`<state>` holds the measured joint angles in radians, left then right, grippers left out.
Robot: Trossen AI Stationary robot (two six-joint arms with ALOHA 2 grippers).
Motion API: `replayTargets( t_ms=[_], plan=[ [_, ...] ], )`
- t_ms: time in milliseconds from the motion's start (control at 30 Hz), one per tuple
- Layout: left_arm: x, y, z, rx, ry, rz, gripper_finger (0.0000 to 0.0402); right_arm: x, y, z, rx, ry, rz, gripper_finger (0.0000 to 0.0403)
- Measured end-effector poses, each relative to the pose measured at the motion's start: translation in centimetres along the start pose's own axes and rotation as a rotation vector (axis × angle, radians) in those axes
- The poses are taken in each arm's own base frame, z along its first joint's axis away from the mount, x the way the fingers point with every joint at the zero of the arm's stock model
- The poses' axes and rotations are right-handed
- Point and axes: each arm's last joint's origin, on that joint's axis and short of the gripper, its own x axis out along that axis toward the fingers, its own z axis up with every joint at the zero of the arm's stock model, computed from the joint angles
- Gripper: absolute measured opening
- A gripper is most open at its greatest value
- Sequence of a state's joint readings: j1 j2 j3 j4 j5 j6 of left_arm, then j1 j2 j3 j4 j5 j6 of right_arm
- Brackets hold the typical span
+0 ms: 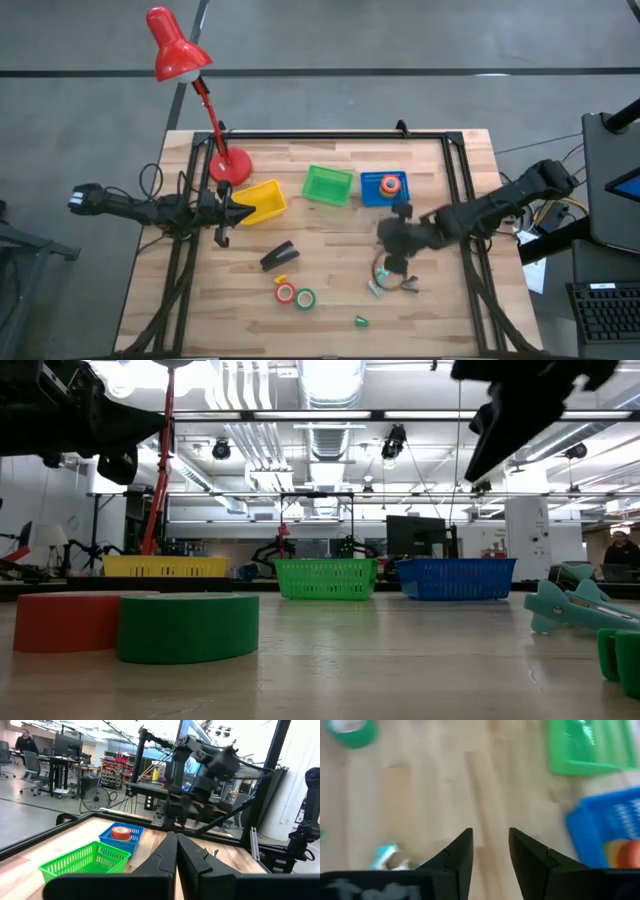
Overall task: Pick and place Stapler, Stapler remover, tape
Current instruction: Put the top light blue staple remover in the green basket
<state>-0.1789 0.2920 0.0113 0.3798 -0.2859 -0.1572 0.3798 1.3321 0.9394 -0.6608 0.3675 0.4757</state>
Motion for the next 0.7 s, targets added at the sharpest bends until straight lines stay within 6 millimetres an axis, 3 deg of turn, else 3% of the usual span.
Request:
replayTargets(
  t_ms=[200, 433, 700],
  plan=[
    [0.0, 0.0, 0.0, 0.001, 0.003, 0.001, 0.0010, 0.6, 3.9, -1.7, -0.104, -0.059, 0.016, 0.0103],
    [0.0, 0.0, -0.1, 0.002, 0.007, 0.001, 0.0010, 1.7, 7.2, -4.3, -0.152, -0.006, 0.035, 0.0085],
    [0.0, 0.0, -0.1, 0.002, 0.007, 0.001, 0.0010, 2.8, 9.1, -6.3, -0.169, 0.045, 0.024, 0.0070]
  ],
)
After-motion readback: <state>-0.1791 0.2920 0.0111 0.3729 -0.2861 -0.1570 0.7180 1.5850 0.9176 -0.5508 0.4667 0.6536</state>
